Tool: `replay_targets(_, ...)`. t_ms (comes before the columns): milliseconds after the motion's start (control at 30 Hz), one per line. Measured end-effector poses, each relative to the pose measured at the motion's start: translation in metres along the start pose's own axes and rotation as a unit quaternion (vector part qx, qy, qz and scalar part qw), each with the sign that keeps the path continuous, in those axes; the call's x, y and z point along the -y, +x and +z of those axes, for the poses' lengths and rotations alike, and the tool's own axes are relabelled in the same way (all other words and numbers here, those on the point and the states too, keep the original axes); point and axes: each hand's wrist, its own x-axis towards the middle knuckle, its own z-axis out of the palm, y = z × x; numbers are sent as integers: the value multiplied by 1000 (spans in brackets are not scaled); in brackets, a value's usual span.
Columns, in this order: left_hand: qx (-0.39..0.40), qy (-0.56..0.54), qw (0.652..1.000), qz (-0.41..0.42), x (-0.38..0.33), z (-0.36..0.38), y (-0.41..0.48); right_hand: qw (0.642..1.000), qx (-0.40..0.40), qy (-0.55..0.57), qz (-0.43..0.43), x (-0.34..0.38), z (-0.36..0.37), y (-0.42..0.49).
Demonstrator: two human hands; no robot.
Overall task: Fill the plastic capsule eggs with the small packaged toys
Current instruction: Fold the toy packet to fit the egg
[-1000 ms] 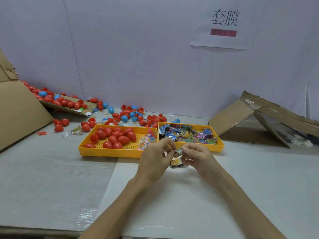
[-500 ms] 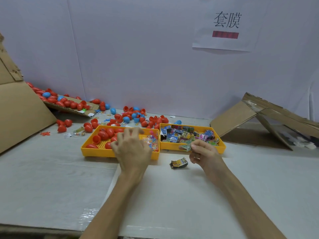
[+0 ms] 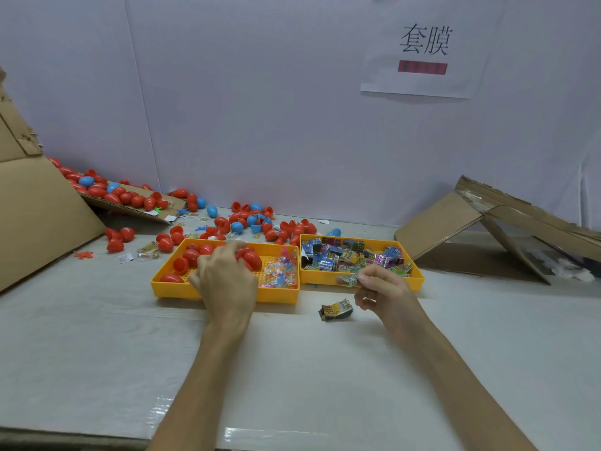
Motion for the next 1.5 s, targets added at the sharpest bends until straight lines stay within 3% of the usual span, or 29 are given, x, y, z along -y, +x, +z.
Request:
replay_targets(100, 26, -207, 974, 83, -10, 1, -3, 1000, 2, 4, 0, 0, 0, -1)
replay_targets(200, 173, -377, 910, 16, -26, 0, -13, 1000, -2, 23, 5, 1, 1, -2)
replay_targets(333, 285, -489, 816, -116, -38, 2, -24, 999, 3, 37, 13, 1, 1, -1)
replay_targets(500, 368, -562, 729, -131, -38, 1, -26, 999, 16, 41, 14, 1, 0, -1)
replay_targets(567, 384, -546, 733, -130, -37, 3, -26, 999, 22, 38, 17, 1, 0, -1)
replay_targets(667, 392, -493, 770, -105, -35, 7, -26, 999, 23, 33, 20, 1, 0, -1)
replay_targets(833, 348, -467, 812, -39, -31, 11, -28, 999, 20, 27, 13, 2, 0, -2)
replay_targets(1500, 336, -477, 812, -22, -33, 12, -31, 999, 33, 39, 11, 4, 3, -4)
